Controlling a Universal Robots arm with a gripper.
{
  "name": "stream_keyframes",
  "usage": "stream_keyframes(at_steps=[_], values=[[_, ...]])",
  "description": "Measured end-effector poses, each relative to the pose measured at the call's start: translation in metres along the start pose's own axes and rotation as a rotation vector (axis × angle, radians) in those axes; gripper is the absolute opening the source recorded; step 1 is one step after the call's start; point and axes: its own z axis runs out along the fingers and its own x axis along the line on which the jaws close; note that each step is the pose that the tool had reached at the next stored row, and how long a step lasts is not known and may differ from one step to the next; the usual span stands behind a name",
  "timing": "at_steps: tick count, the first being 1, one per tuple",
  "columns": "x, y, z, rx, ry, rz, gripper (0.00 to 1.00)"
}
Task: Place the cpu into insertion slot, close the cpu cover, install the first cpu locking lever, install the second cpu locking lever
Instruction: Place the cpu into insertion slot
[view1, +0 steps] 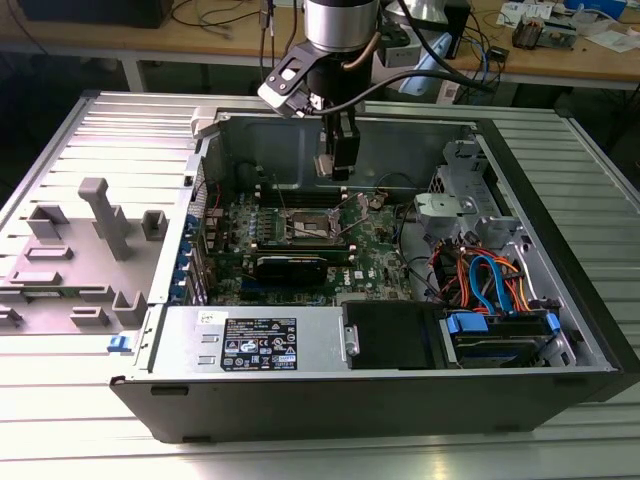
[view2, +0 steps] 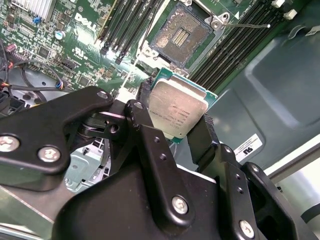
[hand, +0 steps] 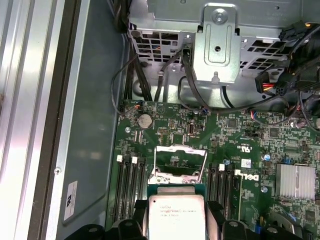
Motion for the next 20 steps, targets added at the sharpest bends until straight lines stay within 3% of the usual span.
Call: stream_keyframes(at_steps=[16,20], values=[[-0.0005,0.0014,0.0017,0.0005,-0.0041,0.0,0.54],[-0.0006,0.0013,0.0039,0.0008,-0.0124,0.025,0.54]])
